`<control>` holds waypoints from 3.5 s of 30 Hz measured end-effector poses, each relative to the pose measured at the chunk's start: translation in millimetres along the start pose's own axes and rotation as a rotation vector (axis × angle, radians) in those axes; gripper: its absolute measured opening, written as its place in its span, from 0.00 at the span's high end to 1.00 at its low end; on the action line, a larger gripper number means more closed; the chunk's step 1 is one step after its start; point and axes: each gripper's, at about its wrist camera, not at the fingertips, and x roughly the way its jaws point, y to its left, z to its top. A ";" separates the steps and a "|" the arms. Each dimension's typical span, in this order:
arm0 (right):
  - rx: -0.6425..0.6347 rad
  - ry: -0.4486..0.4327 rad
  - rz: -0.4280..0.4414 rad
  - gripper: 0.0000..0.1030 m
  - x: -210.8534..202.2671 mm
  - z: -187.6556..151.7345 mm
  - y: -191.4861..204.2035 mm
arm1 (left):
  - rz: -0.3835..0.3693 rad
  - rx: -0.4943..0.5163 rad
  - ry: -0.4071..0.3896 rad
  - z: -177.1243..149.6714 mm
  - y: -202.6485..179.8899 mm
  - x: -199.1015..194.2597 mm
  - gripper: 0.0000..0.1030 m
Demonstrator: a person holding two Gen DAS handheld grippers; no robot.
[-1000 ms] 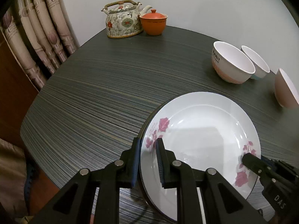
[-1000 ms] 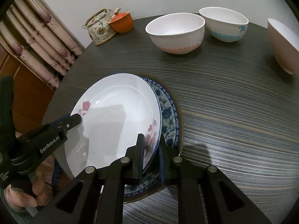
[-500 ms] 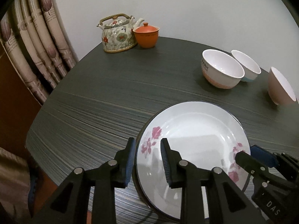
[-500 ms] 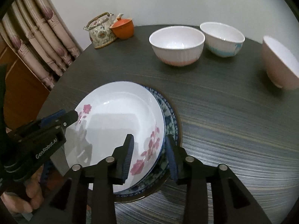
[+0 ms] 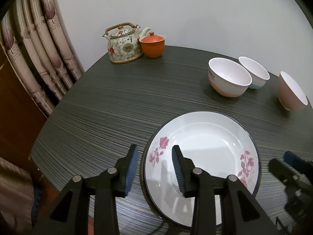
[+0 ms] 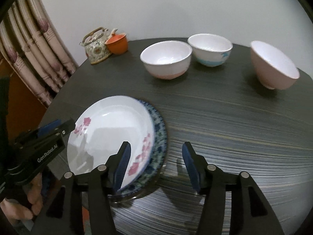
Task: Organize plates and bowls
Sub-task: 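Open both grippers and withdraw from the stacked plates, then move both grippers to the rim of the large pink-rimmed bowl, then pinch the pink-rimmed bowl rim with both grippers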
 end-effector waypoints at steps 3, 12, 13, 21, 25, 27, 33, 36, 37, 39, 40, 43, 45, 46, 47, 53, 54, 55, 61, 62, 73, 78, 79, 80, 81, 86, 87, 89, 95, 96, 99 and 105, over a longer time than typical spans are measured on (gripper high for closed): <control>0.015 -0.011 -0.022 0.47 -8.7 1.5 -9.9 | 0.005 -0.001 -0.007 -1.2 0.7 -0.7 0.46; 0.077 -0.017 -0.046 0.46 -31.7 4.0 -49.4 | 0.027 -0.066 0.021 -4.4 11.8 -2.4 0.45; 0.087 -0.020 -0.048 0.45 -33.9 4.5 -54.8 | 0.033 -0.077 0.030 -3.6 12.1 -4.3 0.45; 0.186 -0.030 -0.065 0.44 -47.2 11.6 -107.6 | -0.023 -0.021 0.041 12.9 -29.3 -22.1 0.44; 0.223 -0.024 -0.090 0.43 -53.6 11.6 -139.8 | -0.066 0.059 0.037 27.9 -72.7 -28.1 0.44; 0.248 0.000 -0.096 0.42 -54.6 10.4 -158.2 | -0.094 0.102 0.043 35.8 -95.8 -28.6 0.44; 0.332 0.053 -0.110 0.42 -64.7 13.6 -222.2 | -0.156 0.189 0.043 66.7 -162.1 -29.7 0.44; 0.352 0.041 -0.128 0.42 -69.5 25.0 -245.4 | -0.187 0.203 0.043 82.8 -189.3 -30.6 0.44; 0.356 0.036 -0.133 0.42 -69.9 31.8 -252.3 | -0.194 0.205 0.043 86.8 -195.8 -30.0 0.44; 0.351 0.027 -0.145 0.42 -70.9 41.9 -262.7 | -0.215 0.213 0.054 100.6 -217.1 -25.9 0.44; 0.344 0.025 -0.148 0.42 -70.5 48.5 -267.7 | -0.221 0.215 0.063 104.7 -222.8 -23.6 0.44; 0.344 0.034 -0.145 0.42 -66.7 67.0 -281.5 | -0.266 0.214 0.095 121.8 -246.3 -16.2 0.44; 0.343 0.045 -0.135 0.42 -63.2 79.5 -290.0 | -0.287 0.211 0.109 131.2 -260.5 -10.1 0.44; 0.339 0.045 -0.140 0.42 -61.3 87.6 -294.1 | -0.293 0.202 0.126 138.1 -267.9 -5.0 0.44; 0.332 0.049 -0.147 0.42 -58.7 95.9 -298.0 | -0.306 0.192 0.140 144.3 -274.0 0.4 0.44; 0.387 0.092 -0.122 0.42 -33.4 131.6 -324.4 | -0.338 0.116 0.240 162.5 -302.1 37.1 0.44; 0.407 0.100 -0.112 0.42 -27.7 134.8 -329.8 | -0.342 0.113 0.247 162.0 -304.3 39.3 0.44; 0.416 0.114 -0.109 0.43 -21.0 137.5 -334.4 | -0.341 0.111 0.258 163.8 -309.1 44.5 0.44; 0.443 0.164 -0.140 0.45 12.1 142.4 -344.9 | -0.363 0.063 0.338 167.6 -325.8 79.3 0.44; 0.445 0.171 -0.142 0.45 16.2 142.8 -346.0 | -0.358 0.055 0.345 167.4 -326.4 83.6 0.44; 0.445 0.218 -0.161 0.58 48.2 143.0 -344.5 | -0.320 0.068 0.376 158.4 -332.1 110.4 0.44; 0.446 0.210 -0.135 0.72 51.4 141.5 -339.6 | -0.346 0.081 0.377 157.1 -335.9 114.1 0.69; 0.444 0.208 -0.129 0.77 51.7 142.3 -338.3 | -0.352 0.082 0.373 156.5 -335.7 113.8 0.73; 0.441 0.208 -0.124 0.81 51.8 142.8 -336.3 | -0.363 0.084 0.367 155.8 -335.8 112.3 0.75; 0.439 0.210 -0.120 0.84 51.9 143.4 -335.1 | -0.372 0.092 0.365 155.3 -337.5 111.2 0.81; 0.429 0.215 -0.132 0.87 50.3 148.1 -327.1 | -0.382 0.118 0.338 152.0 -336.5 99.6 0.88; 0.435 0.219 -0.135 0.87 50.3 146.8 -325.3 | -0.387 0.120 0.337 151.4 -335.1 97.1 0.88; 0.448 0.221 -0.134 0.87 50.1 146.7 -320.3 | -0.395 0.119 0.336 148.5 -333.2 93.6 0.88; 0.445 0.204 -0.139 0.87 25.5 139.2 -302.6 | -0.398 0.130 0.311 144.8 -322.2 64.0 0.88; 0.444 0.201 -0.141 0.87 22.1 137.8 -298.3 | -0.398 0.130 0.311 145.0 -319.4 60.6 0.88; 0.441 0.194 -0.137 0.87 7.2 131.8 -284.8 | -0.402 0.132 0.309 142.1 -305.6 45.7 0.88; 0.417 0.181 -0.119 0.86 -18.8 117.3 -252.7 | -0.403 0.151 0.280 130.5 -275.5 5.0 0.88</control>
